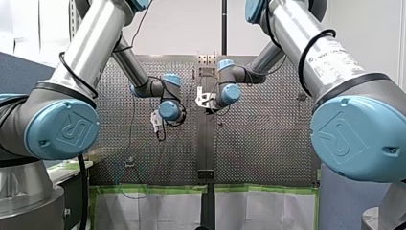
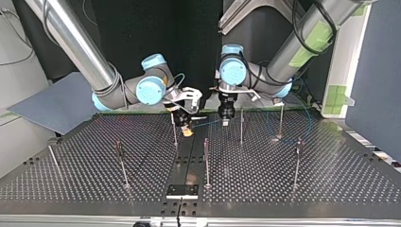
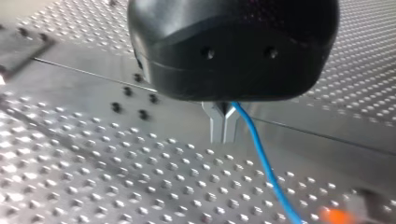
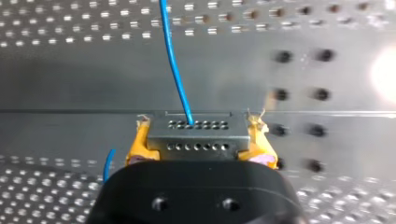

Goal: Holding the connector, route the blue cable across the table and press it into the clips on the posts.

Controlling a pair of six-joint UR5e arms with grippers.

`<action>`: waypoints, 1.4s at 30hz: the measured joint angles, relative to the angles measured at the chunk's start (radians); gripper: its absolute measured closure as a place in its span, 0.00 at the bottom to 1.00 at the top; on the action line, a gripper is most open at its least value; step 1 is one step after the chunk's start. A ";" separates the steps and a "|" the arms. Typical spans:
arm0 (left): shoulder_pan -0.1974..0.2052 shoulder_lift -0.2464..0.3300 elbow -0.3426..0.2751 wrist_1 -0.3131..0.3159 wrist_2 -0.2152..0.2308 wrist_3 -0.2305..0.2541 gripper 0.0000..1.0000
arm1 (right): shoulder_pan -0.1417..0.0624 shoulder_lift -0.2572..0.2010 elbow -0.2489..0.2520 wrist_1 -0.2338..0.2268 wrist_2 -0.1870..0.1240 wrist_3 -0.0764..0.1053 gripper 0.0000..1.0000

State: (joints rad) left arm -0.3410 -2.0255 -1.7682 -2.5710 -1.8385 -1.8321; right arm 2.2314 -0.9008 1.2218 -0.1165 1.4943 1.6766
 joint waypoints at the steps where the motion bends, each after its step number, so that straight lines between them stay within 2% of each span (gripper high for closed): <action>1: 0.000 0.007 0.000 -0.001 0.000 0.000 0.98 | 0.000 -0.008 0.000 0.004 0.000 0.002 1.00; 11: -0.003 0.084 0.000 -0.056 0.000 0.007 0.98 | 0.001 -0.096 0.001 0.054 0.000 0.018 1.00; 30: 0.005 0.254 0.005 -0.092 0.006 -0.006 0.98 | -0.002 -0.258 0.002 0.104 0.012 0.024 1.00; 38: -0.007 0.324 0.006 -0.106 0.039 -0.010 0.98 | 0.001 -0.327 0.002 0.103 0.010 0.027 1.00; 42: -0.002 0.336 0.018 -0.097 0.068 -0.026 0.98 | 0.002 -0.361 0.002 0.101 0.007 0.028 1.00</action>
State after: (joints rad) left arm -0.3431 -1.6891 -1.7500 -2.6677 -1.7703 -1.8576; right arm 2.2335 -1.2614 1.2236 -0.0158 1.5016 1.7043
